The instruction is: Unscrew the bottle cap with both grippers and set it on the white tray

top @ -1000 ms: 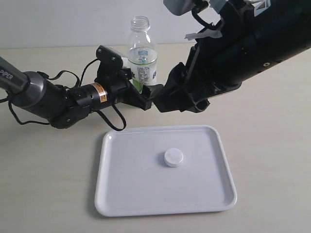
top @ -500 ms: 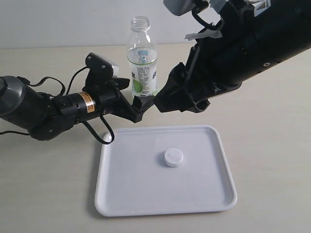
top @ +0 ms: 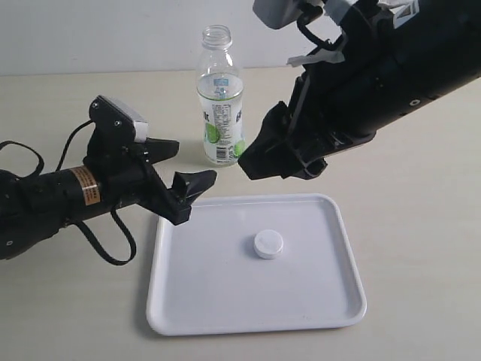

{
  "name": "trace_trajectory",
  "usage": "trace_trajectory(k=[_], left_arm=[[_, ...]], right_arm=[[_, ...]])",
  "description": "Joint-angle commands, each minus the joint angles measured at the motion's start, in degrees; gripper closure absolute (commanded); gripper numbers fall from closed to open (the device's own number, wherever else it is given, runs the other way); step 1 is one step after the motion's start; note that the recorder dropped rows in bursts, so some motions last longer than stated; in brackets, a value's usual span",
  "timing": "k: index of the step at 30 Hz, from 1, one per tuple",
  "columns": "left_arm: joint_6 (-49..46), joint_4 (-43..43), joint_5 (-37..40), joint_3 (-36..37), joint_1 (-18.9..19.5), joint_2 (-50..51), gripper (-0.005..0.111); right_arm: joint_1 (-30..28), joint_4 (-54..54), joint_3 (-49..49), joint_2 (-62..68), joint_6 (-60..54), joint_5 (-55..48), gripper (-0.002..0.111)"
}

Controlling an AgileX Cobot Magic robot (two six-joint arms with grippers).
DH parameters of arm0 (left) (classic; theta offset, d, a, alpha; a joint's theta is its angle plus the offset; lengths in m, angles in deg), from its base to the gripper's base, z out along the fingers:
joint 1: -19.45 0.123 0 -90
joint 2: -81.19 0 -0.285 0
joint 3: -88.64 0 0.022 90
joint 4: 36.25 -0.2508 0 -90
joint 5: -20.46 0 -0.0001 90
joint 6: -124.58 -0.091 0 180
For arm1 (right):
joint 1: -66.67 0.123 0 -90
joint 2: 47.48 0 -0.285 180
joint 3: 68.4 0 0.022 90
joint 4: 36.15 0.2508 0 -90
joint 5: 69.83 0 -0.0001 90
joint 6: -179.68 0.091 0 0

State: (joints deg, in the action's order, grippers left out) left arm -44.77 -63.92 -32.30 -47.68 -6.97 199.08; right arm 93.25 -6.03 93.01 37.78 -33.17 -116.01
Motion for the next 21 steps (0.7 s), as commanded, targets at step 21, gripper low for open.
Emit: trace_trajectory(k=[21], left_arm=[[4.88,5.38,14.96,6.98,0.10,-19.17,0.107]], right_arm=[[0.11,-0.32,-0.04,-0.33,-0.02,-0.66,0.045]])
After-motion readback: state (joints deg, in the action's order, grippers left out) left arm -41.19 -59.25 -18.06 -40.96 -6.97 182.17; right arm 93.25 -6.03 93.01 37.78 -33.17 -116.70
